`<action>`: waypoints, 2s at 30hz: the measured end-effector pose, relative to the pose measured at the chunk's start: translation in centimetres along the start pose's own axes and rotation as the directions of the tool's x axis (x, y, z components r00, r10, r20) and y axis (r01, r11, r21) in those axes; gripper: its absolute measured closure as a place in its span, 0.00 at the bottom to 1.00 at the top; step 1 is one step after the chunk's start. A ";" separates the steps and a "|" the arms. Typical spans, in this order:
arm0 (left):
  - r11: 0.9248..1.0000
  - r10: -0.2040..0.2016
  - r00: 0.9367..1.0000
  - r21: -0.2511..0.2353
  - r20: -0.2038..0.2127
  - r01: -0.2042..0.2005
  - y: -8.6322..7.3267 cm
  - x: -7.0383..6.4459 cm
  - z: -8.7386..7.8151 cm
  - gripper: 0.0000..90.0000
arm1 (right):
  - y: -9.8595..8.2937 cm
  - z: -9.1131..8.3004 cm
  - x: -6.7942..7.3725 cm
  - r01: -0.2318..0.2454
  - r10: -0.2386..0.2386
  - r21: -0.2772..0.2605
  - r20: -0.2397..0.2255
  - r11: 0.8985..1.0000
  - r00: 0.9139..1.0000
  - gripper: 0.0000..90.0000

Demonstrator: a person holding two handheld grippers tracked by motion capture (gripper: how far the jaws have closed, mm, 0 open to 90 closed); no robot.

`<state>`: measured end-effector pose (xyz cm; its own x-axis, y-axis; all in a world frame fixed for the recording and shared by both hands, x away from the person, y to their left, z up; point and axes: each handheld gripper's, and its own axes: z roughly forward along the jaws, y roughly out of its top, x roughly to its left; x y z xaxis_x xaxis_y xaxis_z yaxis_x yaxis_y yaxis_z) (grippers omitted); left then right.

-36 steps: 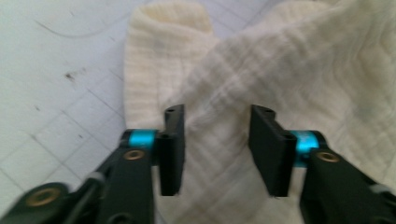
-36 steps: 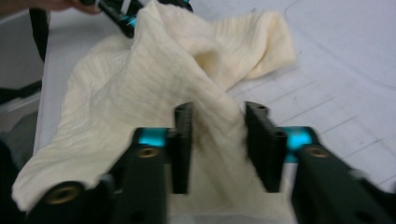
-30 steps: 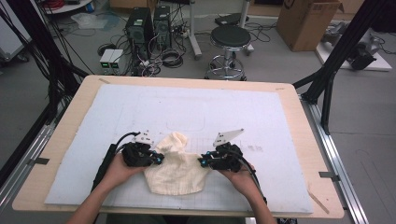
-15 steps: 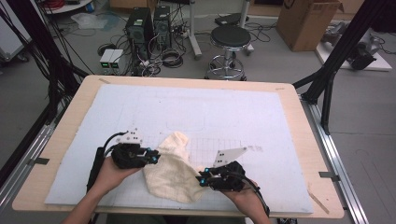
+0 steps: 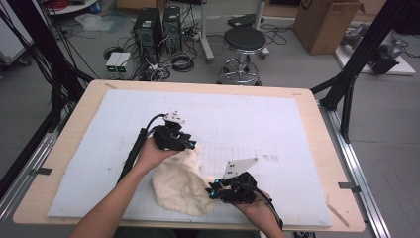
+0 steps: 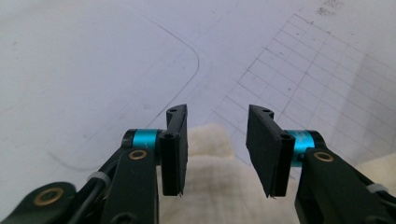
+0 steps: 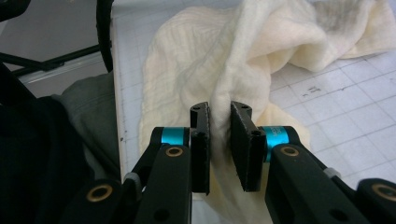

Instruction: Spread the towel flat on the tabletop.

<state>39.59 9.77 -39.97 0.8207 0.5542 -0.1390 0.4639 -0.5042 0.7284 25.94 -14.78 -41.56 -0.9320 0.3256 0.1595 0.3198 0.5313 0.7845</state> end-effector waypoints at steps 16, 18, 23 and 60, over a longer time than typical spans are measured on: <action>0.976 0.033 0.999 0.215 0.042 -0.041 0.1 0.4 3.1 0.91 | -0.3 -1.1 -1.3 -0.031 0.032 -0.037 0.019 0.999 0.999 0.87; 0.977 0.055 0.998 0.204 0.028 -0.059 0.3 0.0 2.7 0.95 | -0.3 -1.1 -1.3 -0.034 0.035 -0.041 0.026 0.999 0.999 0.87; 0.997 0.040 0.999 0.071 -0.031 -0.038 0.9 0.2 -0.4 0.96 | -0.3 -1.7 -1.3 -0.035 0.037 -0.052 0.041 0.998 0.998 0.89; 0.978 -0.143 0.981 -0.168 -0.130 0.121 -12.5 -1.3 -10.8 0.96 | 3.9 -1.8 0.4 0.013 -0.013 -0.058 0.010 0.998 1.000 0.68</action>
<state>29.08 22.53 -41.64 0.6954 0.7021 -0.1535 0.4968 -0.3153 0.8086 26.55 -14.01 -37.31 -0.9342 0.3268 0.1432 0.2969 0.4895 0.8199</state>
